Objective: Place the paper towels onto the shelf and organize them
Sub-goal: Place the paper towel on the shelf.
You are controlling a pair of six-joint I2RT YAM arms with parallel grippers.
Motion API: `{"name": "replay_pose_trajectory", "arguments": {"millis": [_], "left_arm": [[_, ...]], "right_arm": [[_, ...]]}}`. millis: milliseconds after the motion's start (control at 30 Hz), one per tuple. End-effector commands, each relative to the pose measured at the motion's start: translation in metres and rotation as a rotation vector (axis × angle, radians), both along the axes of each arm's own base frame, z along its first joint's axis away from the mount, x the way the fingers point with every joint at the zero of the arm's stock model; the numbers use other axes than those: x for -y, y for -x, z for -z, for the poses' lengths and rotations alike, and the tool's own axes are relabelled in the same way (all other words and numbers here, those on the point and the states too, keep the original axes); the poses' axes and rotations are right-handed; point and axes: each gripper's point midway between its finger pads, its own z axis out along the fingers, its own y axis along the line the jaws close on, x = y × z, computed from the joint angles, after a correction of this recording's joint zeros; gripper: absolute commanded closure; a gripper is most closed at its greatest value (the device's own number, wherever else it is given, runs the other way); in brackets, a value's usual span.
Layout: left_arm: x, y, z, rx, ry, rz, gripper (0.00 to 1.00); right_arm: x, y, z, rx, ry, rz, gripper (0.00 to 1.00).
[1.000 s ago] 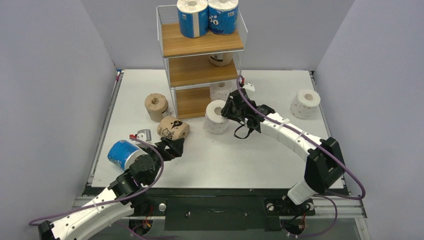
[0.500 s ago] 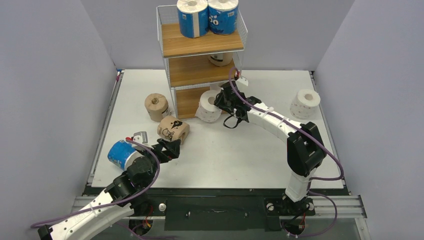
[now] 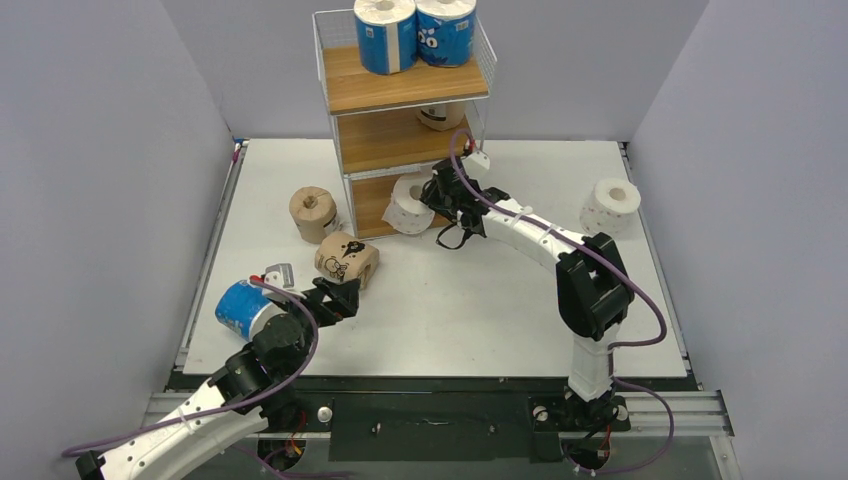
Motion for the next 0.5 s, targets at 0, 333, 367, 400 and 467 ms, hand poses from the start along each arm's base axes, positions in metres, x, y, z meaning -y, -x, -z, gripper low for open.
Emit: {"name": "replay_pose_trajectory", "arguments": {"millis": [0,333,367,400,467], "left_arm": [[-0.003,-0.001,-0.005,0.011,0.020,-0.015,0.03],[-0.002,0.000,-0.004,0.007,0.020,-0.012,0.03],[-0.002,0.000,-0.004,0.006,0.020,-0.012,0.03],[-0.002,-0.001,-0.003,0.005,0.021,-0.012,0.03],[-0.002,0.000,-0.003,0.004,0.023,-0.010,0.03]], "right_arm": [[-0.013,-0.027,-0.038,0.105,-0.115,0.038,0.75],[-0.017,-0.028,-0.026,0.081,-0.125,0.046,0.73],[-0.017,-0.028,-0.026,0.080,-0.126,0.046,0.73],[-0.017,-0.028,-0.025,0.077,-0.124,0.045,0.73],[-0.017,-0.027,-0.024,0.074,-0.124,0.044,0.72]]}}
